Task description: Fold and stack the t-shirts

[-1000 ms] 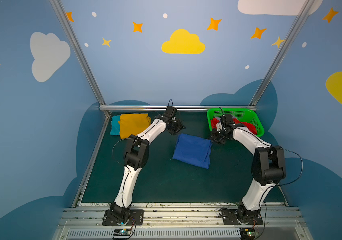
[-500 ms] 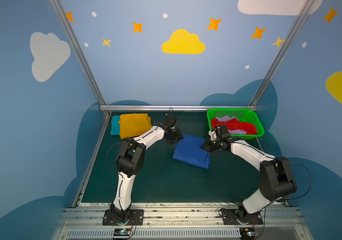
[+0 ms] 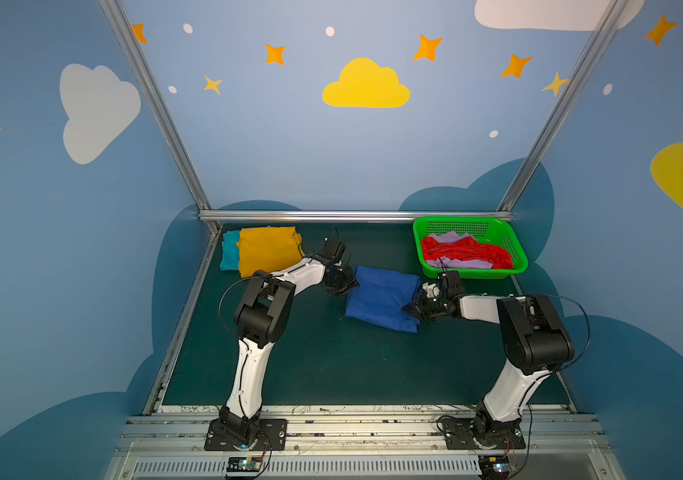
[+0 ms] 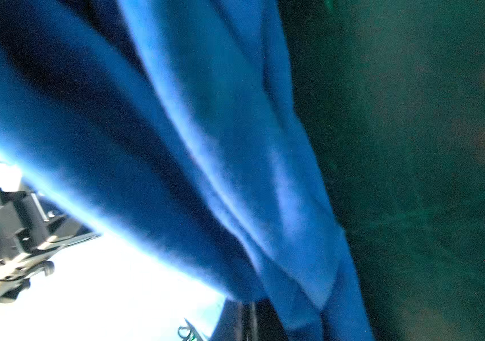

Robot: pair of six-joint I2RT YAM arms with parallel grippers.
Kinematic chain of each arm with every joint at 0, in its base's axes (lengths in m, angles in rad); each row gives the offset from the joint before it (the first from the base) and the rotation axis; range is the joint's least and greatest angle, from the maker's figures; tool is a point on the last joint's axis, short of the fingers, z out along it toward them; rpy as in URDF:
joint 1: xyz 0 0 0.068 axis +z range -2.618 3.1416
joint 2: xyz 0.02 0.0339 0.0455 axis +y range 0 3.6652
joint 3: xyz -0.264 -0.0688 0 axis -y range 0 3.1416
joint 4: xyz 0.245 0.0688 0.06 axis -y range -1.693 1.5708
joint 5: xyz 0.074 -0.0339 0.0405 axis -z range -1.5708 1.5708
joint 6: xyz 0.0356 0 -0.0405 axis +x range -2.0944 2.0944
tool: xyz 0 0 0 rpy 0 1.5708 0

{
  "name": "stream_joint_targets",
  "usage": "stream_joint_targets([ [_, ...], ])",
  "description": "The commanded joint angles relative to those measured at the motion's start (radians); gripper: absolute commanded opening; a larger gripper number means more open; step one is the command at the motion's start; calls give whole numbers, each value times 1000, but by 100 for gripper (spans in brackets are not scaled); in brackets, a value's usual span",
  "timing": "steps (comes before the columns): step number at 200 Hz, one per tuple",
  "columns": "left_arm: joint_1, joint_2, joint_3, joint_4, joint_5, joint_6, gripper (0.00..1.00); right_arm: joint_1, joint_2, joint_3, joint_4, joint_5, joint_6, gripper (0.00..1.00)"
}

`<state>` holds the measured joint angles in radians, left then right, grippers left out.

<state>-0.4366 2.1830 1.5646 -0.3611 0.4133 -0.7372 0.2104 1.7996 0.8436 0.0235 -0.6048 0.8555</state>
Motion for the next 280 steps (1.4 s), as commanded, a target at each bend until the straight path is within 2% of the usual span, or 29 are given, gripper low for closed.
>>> stream_joint_targets([
  [1,0,-37,-93,-23,-43,4,51,-7,-59,65,-133,47,-95,1],
  [29,-1,-143,-228,25,-34,-18,52,-1,-167,172,-340,69,-261,13],
  [60,-1,-245,-317,51,-69,8,66,30,-291,243,-489,62,-380,33],
  [89,-3,-212,-301,97,-68,10,71,39,-385,239,-569,58,-391,38],
  [109,-7,-148,-261,147,-25,4,71,39,-439,204,-584,63,-369,38],
  [131,-11,-80,-233,207,42,-18,66,39,-468,186,-611,81,-355,38],
  [151,-13,-26,-206,242,82,-29,58,38,-482,176,-624,102,-344,38],
  [193,-16,72,-89,219,80,-19,4,35,-482,161,-615,98,-319,37],
  [218,-1,98,37,108,17,52,4,35,-492,149,-625,112,-319,37],
  [252,59,158,355,-213,-189,204,4,34,-512,109,-612,133,-309,37],
  [280,124,175,516,-350,-291,270,4,34,-503,95,-609,143,-319,36],
])
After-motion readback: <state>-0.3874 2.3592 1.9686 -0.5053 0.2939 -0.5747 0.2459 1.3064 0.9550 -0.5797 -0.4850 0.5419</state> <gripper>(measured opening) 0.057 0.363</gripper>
